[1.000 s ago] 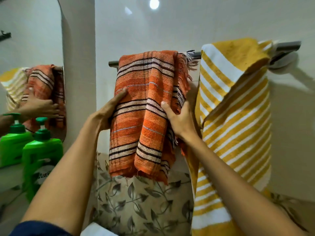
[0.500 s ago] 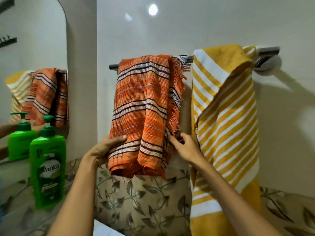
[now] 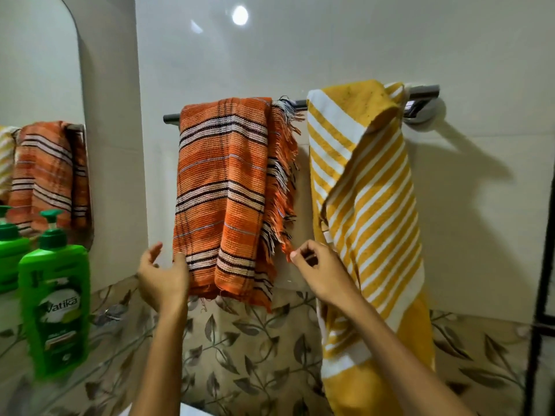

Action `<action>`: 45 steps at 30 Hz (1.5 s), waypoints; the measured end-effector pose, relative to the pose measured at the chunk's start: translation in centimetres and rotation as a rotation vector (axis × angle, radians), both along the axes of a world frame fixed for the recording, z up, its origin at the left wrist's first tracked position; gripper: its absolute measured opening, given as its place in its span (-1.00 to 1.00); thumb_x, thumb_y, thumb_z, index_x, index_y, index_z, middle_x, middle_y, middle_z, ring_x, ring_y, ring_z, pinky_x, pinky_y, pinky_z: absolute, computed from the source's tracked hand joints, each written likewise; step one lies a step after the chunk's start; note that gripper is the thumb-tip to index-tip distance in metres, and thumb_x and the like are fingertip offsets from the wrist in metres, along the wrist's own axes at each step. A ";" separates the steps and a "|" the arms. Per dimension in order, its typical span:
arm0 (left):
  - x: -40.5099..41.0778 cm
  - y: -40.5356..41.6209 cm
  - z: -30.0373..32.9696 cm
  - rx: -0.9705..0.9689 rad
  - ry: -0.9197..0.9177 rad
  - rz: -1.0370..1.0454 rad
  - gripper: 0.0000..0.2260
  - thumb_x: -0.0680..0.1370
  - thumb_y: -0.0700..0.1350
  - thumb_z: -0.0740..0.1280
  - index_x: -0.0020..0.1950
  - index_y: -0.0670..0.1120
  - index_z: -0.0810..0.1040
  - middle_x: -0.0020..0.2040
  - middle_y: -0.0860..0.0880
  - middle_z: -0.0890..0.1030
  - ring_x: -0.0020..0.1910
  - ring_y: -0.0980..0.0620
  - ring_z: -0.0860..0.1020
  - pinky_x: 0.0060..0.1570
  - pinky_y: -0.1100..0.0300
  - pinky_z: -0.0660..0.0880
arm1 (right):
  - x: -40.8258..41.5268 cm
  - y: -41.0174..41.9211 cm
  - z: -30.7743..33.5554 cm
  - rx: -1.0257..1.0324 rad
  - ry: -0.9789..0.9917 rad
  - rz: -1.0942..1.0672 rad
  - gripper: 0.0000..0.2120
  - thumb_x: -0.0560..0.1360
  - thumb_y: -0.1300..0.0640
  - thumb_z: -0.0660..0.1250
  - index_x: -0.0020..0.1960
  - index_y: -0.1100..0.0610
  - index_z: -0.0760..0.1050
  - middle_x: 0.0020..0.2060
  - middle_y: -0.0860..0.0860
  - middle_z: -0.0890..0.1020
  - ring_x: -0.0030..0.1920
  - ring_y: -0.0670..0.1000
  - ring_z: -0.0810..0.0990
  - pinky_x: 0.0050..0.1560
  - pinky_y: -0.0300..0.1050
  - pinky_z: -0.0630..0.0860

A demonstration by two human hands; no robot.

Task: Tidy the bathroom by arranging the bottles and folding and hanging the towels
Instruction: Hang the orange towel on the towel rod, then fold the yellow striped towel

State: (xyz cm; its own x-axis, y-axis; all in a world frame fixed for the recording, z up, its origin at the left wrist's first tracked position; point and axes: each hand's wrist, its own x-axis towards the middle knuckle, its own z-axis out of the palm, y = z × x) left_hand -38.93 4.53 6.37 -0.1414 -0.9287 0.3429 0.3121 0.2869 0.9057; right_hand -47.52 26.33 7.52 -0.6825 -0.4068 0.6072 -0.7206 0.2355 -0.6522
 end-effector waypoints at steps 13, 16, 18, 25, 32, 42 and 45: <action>-0.3 17.0 3.0 -0.481 0.215 -0.425 -0.85 0.46 -0.22 0.40 0.01 -0.07 0.62 -0.06 0.03 0.65 -0.03 0.18 0.59 0.01 0.22 0.54 | 5.6 3.8 0.9 -0.229 0.410 -0.277 -0.88 0.54 0.06 0.28 -0.18 -0.03 0.43 -0.30 -0.14 0.53 -0.25 -0.15 0.53 -0.30 -0.43 0.40; -1.4 18.1 4.1 -0.423 0.215 -0.462 -0.83 0.43 -0.10 0.45 0.01 -0.05 0.63 -0.12 0.12 0.63 -0.08 0.24 0.59 -0.07 0.27 0.55 | 5.3 5.0 1.3 -0.244 0.397 -0.333 -0.87 0.53 0.09 0.28 -0.19 -0.03 0.42 -0.30 -0.15 0.53 -0.23 -0.19 0.52 -0.24 -0.47 0.38; -2.2 18.6 4.6 -0.376 0.213 -0.488 -0.77 0.40 -0.04 0.48 0.02 -0.04 0.62 -0.14 0.15 0.61 -0.13 0.28 0.58 -0.15 0.39 0.52 | 5.1 5.7 1.5 -0.243 0.386 -0.357 -0.87 0.52 0.10 0.29 -0.20 -0.03 0.42 -0.31 -0.16 0.52 -0.24 -0.19 0.52 -0.25 -0.48 0.36; -4.1 19.6 6.0 -0.303 0.246 -0.429 -0.91 0.48 -0.12 0.39 -0.15 -0.13 0.61 -0.29 0.10 0.59 -0.34 0.40 0.53 -0.31 0.54 0.41 | 4.4 7.1 1.8 -0.213 0.393 -0.395 -0.86 0.53 0.06 0.29 -0.20 0.00 0.42 -0.32 -0.15 0.50 -0.25 -0.15 0.50 -0.27 -0.44 0.33; -2.7 20.1 5.5 -0.471 0.304 -0.546 -0.79 0.56 -0.06 0.29 -0.19 -0.16 0.55 -0.35 0.03 0.57 -0.35 0.12 0.54 -0.31 0.20 0.49 | 3.7 7.2 2.3 -0.306 0.354 -0.363 -0.82 0.46 0.09 0.35 -0.05 -0.10 0.37 -0.21 -0.19 0.55 -0.17 -0.20 0.54 -0.19 -0.48 0.42; -1.7 22.2 5.2 -0.502 0.380 -0.349 -0.83 0.61 -0.16 0.15 -0.17 -0.09 0.39 -0.32 -0.06 0.48 -0.34 0.01 0.47 -0.32 0.05 0.45 | 3.3 7.6 3.7 -0.495 0.445 -0.211 -0.33 0.36 -0.09 0.45 0.32 -0.10 0.14 0.00 -0.16 0.49 -0.14 -0.18 0.52 -0.25 -0.42 0.48; -1.5 22.4 5.6 -0.468 0.415 -0.305 -0.80 0.62 -0.16 0.13 -0.20 -0.02 0.35 -0.39 0.06 0.40 -0.45 0.23 0.39 -0.42 0.30 0.38 | 3.7 8.0 3.6 -0.459 0.504 -0.205 -0.21 0.36 -0.19 0.39 0.44 -0.11 0.05 0.22 -0.08 0.49 0.07 -0.22 0.49 -0.11 -0.53 0.44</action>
